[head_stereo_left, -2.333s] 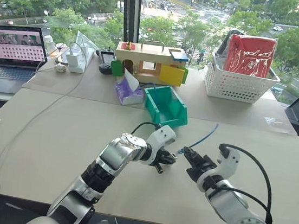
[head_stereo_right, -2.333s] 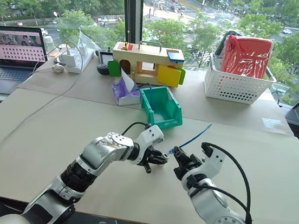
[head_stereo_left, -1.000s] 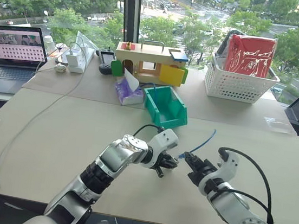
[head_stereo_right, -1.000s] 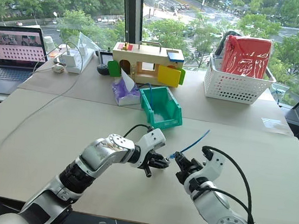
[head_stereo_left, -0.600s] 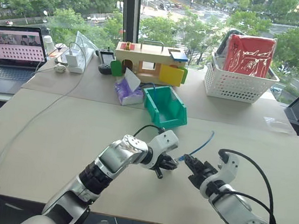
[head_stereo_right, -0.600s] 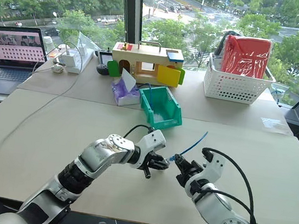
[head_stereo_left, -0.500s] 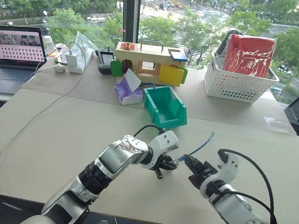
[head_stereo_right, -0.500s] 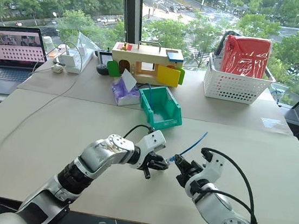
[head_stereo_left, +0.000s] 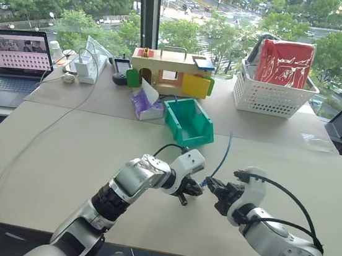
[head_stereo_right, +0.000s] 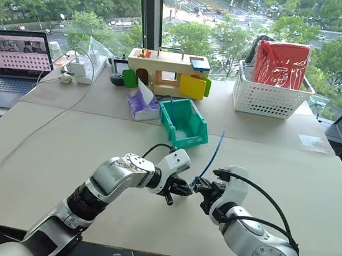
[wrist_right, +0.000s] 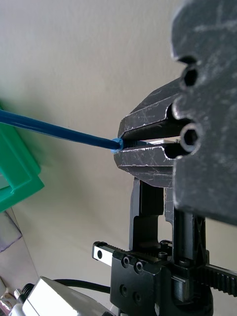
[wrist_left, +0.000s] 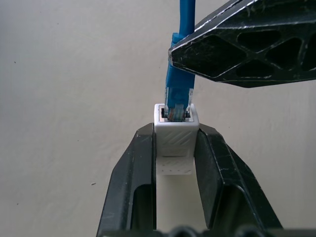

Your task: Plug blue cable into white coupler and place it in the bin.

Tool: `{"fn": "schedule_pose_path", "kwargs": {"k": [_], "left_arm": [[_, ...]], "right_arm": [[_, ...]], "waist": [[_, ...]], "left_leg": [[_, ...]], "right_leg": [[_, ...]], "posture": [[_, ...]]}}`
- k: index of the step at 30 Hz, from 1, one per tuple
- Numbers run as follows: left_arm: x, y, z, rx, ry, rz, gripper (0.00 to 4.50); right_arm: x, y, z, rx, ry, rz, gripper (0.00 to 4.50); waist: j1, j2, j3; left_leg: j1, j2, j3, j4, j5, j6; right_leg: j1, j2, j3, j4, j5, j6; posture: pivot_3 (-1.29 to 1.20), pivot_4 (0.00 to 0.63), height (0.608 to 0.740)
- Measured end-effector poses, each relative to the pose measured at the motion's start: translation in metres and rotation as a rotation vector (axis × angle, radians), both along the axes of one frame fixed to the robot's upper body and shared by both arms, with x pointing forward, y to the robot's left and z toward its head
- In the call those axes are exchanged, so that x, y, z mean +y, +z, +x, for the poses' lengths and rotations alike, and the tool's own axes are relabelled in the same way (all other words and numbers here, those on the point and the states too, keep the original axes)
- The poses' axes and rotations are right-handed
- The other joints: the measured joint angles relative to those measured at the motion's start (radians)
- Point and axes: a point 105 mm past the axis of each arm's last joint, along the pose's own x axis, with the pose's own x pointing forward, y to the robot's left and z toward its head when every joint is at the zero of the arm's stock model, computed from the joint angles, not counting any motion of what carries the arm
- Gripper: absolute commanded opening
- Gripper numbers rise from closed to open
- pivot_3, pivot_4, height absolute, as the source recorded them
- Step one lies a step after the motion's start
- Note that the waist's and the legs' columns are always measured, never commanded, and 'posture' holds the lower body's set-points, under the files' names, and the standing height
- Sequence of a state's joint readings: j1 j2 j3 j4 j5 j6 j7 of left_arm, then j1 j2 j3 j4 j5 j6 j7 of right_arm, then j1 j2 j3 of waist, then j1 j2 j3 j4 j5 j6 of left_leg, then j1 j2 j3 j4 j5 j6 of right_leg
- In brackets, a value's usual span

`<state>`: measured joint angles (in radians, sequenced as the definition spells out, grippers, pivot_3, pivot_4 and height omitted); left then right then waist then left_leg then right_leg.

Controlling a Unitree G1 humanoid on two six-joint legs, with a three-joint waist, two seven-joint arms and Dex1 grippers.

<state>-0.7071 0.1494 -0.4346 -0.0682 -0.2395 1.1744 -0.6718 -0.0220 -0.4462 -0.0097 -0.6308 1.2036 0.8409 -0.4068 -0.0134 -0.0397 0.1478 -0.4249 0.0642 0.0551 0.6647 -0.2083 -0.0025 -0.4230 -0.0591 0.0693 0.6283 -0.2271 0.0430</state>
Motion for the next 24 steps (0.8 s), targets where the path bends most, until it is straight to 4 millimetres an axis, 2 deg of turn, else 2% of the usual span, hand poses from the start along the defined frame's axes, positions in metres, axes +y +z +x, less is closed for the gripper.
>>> {"fn": "schedule_pose_path", "kwargs": {"k": [5,24], "left_arm": [[-0.0026,-0.0004,-0.0024,0.042,0.011,-0.014,0.61],[-0.0041,-0.0021,-0.0059,0.081,0.018,-0.017,0.61]], "right_arm": [[-0.0033,-0.0028,-0.0041,0.025,-0.020,0.067,0.00],[-0.0071,-0.0077,-0.0038,0.037,0.081,0.058,0.00]], "waist": [[0.002,0.000,0.000],[0.001,-0.001,-0.003]], "left_leg": [[0.000,-0.001,0.000,0.000,0.000,0.000],[0.001,-0.001,-0.001,0.000,0.000,0.000]], "right_leg": [[0.001,0.000,0.000,0.000,0.000,0.000],[0.002,0.000,0.000,0.000,0.000,0.000]], "posture": [[0.00,0.150,0.719],[0.00,0.150,0.719]]}}
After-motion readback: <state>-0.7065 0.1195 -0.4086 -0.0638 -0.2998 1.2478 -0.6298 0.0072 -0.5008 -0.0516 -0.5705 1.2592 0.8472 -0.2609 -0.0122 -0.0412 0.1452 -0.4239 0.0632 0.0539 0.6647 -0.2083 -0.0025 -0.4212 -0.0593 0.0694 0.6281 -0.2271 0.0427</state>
